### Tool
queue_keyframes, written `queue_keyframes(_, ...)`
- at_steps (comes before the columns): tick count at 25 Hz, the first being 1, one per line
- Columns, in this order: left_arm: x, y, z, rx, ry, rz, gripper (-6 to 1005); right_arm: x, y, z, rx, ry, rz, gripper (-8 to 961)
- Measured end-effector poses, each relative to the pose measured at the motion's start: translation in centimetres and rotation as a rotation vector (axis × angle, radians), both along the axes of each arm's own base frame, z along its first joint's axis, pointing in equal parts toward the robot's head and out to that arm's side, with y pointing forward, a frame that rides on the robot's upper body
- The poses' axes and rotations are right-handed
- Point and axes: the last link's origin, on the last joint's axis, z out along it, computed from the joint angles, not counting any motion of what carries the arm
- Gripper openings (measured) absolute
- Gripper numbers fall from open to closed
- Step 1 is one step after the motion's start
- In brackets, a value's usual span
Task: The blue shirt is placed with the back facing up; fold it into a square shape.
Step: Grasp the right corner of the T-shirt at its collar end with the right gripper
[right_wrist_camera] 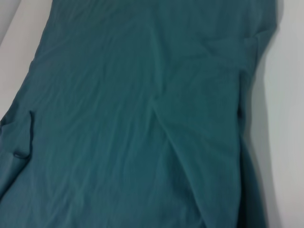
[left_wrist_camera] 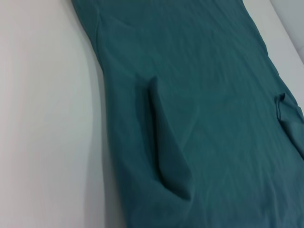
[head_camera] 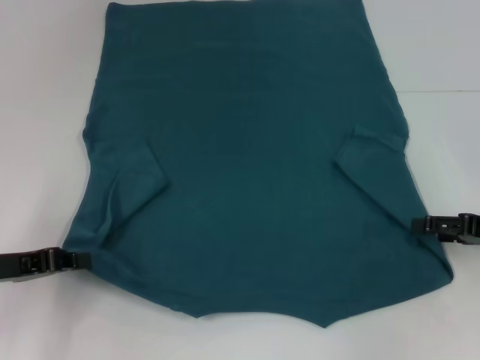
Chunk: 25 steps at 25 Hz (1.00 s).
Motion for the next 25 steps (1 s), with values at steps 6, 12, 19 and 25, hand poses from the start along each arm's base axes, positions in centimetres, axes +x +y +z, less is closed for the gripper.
queue_keyframes(6, 0.0, 0.0, 0.0, 0.001, 0.001, 0.001, 7, -0.1, -0.1, -0.2, -0.012, -0.004, 0.001, 862)
queue_keyframes(12, 0.0, 0.0, 0.0, 0.001, 0.001, 0.000, 7, -0.3, -0.2, -0.6, -0.039, -0.008, 0.013, 862)
queue_keyframes(19, 0.0, 0.0, 0.0, -0.001, 0.002, -0.001, 7, -1.1, -0.9, -1.3, -0.093, 0.032, 0.041, 861)
queue_keyframes(25, 0.1, 0.1, 0.0, -0.002, 0.003, -0.003, 7, -1.9, -1.2, -1.6, -0.126, 0.066, 0.074, 863)
